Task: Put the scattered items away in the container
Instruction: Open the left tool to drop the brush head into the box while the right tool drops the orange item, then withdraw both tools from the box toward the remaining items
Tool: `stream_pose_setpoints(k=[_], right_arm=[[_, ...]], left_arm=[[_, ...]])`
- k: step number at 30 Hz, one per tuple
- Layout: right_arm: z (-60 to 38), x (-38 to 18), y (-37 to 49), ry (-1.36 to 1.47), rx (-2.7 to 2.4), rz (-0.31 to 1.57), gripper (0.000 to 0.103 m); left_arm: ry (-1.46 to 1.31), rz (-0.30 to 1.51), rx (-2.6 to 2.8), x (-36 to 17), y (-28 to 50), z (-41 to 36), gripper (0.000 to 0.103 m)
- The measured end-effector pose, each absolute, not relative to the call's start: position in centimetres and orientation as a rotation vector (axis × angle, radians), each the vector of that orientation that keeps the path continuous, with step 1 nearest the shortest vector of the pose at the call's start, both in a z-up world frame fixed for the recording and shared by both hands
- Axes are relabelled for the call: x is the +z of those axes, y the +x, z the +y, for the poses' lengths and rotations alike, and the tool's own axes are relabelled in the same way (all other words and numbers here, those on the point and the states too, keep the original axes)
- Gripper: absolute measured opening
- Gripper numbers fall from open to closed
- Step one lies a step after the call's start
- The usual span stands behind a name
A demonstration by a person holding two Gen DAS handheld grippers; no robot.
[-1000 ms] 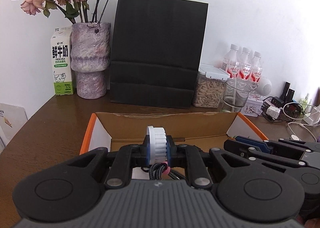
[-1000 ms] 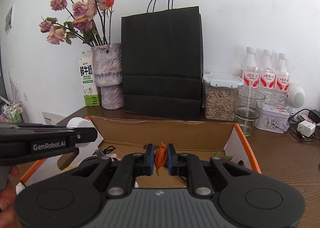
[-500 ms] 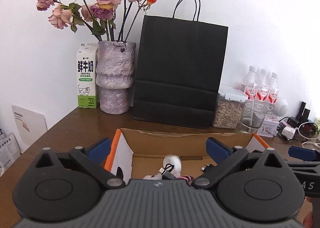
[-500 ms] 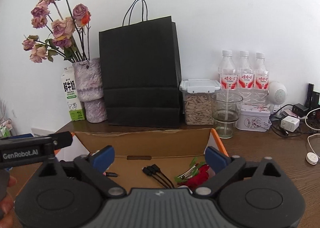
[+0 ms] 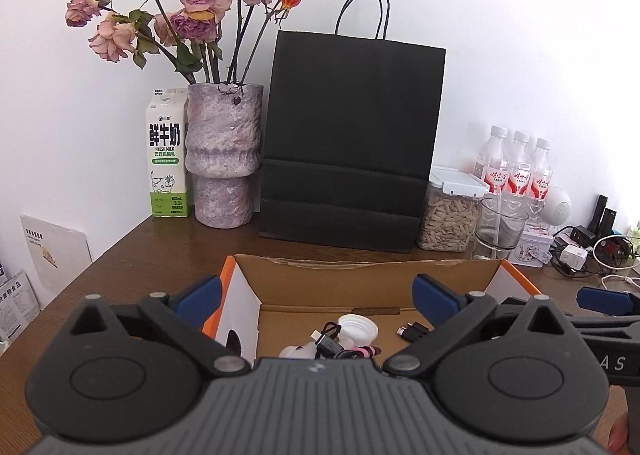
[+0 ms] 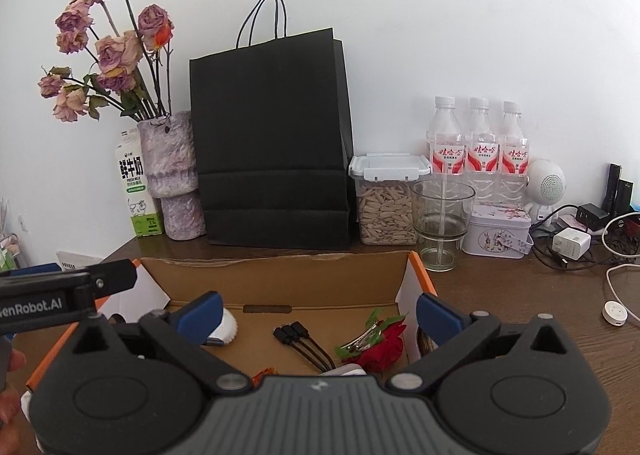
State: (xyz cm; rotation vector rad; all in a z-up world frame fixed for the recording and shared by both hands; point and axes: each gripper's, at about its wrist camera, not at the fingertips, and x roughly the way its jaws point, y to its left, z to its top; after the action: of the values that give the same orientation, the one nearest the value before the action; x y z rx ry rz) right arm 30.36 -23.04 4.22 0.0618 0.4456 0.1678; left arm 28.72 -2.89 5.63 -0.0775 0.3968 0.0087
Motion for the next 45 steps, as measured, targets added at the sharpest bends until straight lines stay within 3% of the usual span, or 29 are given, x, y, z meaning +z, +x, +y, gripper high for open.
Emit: stream_pose_setpoints(k=[28,45], right_arm=[[-23.2,4.6,22.3,0.019,0.178,0.425,0.103],[-25.3,-0.5,15.9,0.007,0.136,0.547,0.103]], left_arm=[[-0.047,0.345,0.032,6.1,20.3,-1.4,0.103],[-0.056,0.425,0.102,2.2,14.5,3.4,0.103]])
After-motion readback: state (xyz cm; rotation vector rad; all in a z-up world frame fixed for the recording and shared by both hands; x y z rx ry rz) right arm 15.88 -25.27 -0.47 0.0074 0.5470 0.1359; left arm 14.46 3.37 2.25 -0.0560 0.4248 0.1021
